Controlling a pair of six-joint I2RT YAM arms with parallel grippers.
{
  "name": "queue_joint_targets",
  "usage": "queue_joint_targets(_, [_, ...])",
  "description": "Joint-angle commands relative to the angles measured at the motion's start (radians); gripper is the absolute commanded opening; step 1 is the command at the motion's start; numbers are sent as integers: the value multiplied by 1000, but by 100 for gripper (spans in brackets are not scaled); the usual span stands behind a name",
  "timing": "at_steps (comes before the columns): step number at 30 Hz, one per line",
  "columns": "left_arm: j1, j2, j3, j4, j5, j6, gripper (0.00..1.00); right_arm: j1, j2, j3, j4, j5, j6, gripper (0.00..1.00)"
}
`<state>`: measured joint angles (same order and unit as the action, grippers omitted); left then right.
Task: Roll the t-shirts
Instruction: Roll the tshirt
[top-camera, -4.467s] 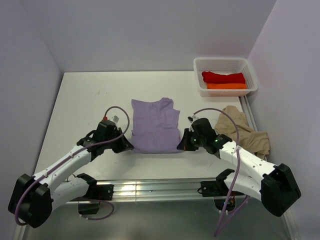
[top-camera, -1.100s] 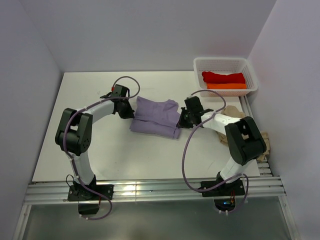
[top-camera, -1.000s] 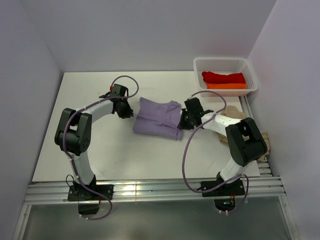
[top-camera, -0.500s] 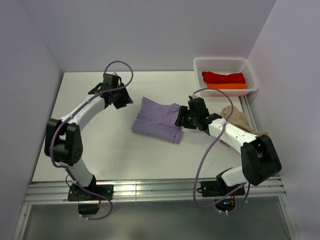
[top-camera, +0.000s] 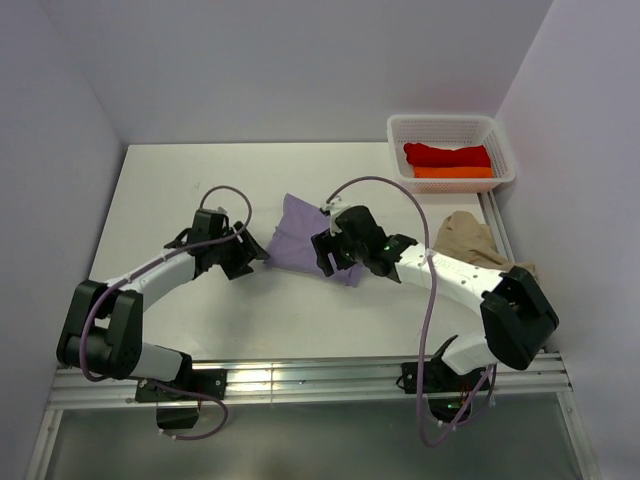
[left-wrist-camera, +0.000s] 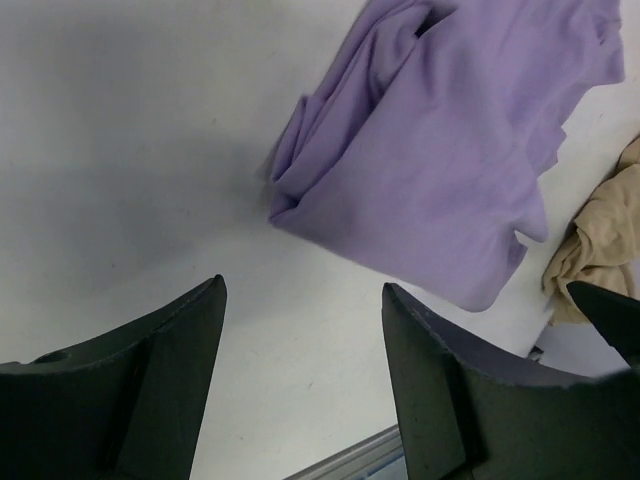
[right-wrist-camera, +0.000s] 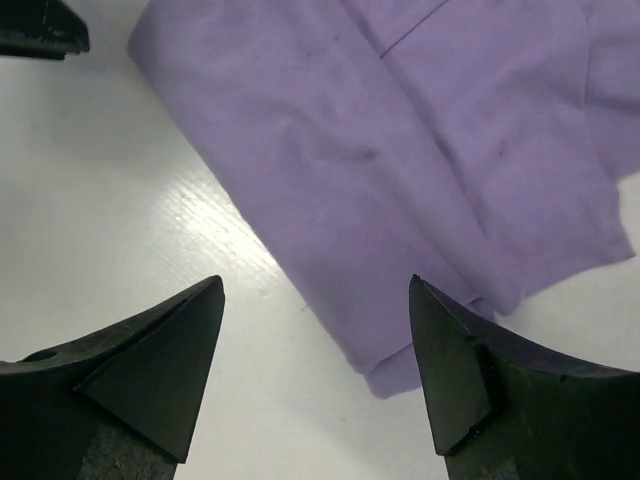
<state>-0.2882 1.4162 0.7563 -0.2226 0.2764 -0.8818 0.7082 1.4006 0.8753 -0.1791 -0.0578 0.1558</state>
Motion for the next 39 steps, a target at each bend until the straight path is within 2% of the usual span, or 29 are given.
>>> queue_joint_targets(1, [-12,-65,-57,178,38,-109,69,54,32,62,26,87,-128,82])
queue_joint_targets(6, [-16,-42,-78,258,50,-152,69,145,109,97,3,203,-228,82])
queue_joint_targets(13, [-9,-59,-60,198,38,-143,69,203,214,131,-8,289,-294,82])
queue_joint_targets(15, [-3,-65,-52,171,38,-128,73,217,239,145,-16,326,-305,83])
queue_joint_targets(16, [4,-78,-52,158,38,-126,81,218,247,145,-8,331,-308,83])
queue_joint_targets(17, [6,-89,-64,155,37,-125,82,220,259,143,-2,334,-312,90])
queue_joint_targets(18, [7,-101,-74,155,35,-129,83,220,265,143,3,337,-326,93])
queue_joint_targets(24, [53,-192,-135,154,56,-146,86,234,316,149,21,371,-369,93])
queue_joint_targets(27, [83,-207,-143,140,81,-143,86,240,353,168,21,417,-383,86])
queue_joint_targets(28, [99,-218,-146,141,98,-143,86,246,376,172,29,450,-384,80])
queue_joint_targets(33, [155,-279,-187,126,112,-141,86,254,422,195,36,483,-409,64])
queue_joint_targets(36, [205,-309,-207,112,138,-129,86,254,451,227,10,461,-403,40])
queue_joint_targets(37, [233,-313,-212,114,147,-126,85,254,457,238,-3,449,-397,23])
queue_joint_targets(39, [253,-321,-224,115,156,-120,86,254,462,267,-40,385,-371,13])
